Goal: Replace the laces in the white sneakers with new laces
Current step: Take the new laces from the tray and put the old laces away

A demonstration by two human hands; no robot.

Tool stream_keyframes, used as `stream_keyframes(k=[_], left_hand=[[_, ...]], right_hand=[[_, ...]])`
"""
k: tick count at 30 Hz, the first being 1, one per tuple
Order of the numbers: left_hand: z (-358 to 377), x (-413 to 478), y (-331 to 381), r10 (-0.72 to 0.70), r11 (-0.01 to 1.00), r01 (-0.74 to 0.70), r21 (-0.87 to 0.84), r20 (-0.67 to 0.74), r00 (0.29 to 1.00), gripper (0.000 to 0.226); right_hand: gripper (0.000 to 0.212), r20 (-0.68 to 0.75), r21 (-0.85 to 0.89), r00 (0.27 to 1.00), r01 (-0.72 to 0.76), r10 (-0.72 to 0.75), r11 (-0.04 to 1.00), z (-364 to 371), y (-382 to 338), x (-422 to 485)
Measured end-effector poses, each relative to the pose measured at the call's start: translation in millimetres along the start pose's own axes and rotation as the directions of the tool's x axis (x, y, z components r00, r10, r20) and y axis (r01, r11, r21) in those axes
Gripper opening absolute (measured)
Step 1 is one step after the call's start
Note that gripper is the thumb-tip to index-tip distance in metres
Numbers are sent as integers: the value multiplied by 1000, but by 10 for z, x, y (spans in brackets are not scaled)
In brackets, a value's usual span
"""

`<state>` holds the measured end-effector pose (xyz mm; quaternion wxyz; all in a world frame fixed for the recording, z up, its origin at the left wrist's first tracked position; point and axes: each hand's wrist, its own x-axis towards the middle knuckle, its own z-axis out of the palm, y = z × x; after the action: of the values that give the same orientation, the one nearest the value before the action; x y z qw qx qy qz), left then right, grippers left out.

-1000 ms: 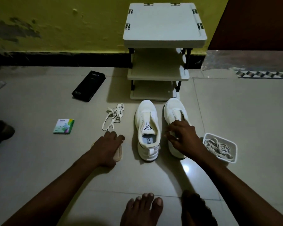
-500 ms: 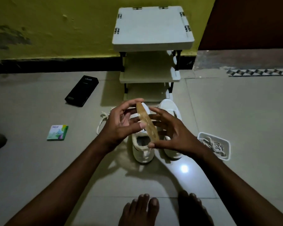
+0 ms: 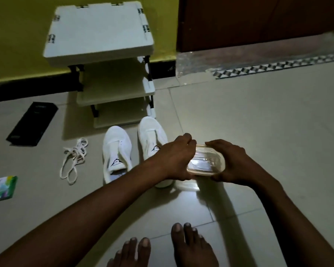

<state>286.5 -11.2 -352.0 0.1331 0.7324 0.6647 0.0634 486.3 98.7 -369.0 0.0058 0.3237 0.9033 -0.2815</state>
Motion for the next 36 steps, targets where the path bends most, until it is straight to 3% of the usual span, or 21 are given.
stream_keyframes(k=[3, 7, 12, 15, 21, 24, 28, 34, 36], left_hand=[[142, 295, 100, -59, 991, 36, 132, 178, 982, 79], [326, 495, 166, -134, 972, 77, 222, 255, 958, 77], [483, 606, 129, -188, 977, 145, 159, 302, 934, 66], [492, 649, 93, -193, 981, 169, 101, 326, 925, 68], [524, 680, 88, -195, 981, 167, 102, 410, 891, 82], [488, 715, 148, -195, 981, 171, 94, 445, 874, 71], [472, 713, 127, -218, 975, 210, 68, 452, 865, 84], [480, 653, 127, -210, 974, 227, 7, 405, 890, 75], [456, 633, 73, -188, 977, 213, -28, 372, 909, 76]], right_hand=[[99, 59, -89, 996, -54, 60, 995, 114, 103, 69], [90, 47, -146, 993, -100, 107, 984, 288, 187, 183], [77, 85, -41, 992, -93, 96, 995, 424, 291, 251], [90, 76, 36, 992, -102, 99, 994, 426, 364, 261], [88, 63, 13, 991, -120, 119, 993, 410, 274, 248], [91, 108, -11, 983, -152, 152, 988, 408, 274, 283], [92, 133, 74, 972, -207, 196, 976, 388, 320, 262], [93, 107, 192, 984, -158, 140, 969, 397, 387, 217], [78, 88, 260, 975, -221, 205, 940, 334, 447, 207]])
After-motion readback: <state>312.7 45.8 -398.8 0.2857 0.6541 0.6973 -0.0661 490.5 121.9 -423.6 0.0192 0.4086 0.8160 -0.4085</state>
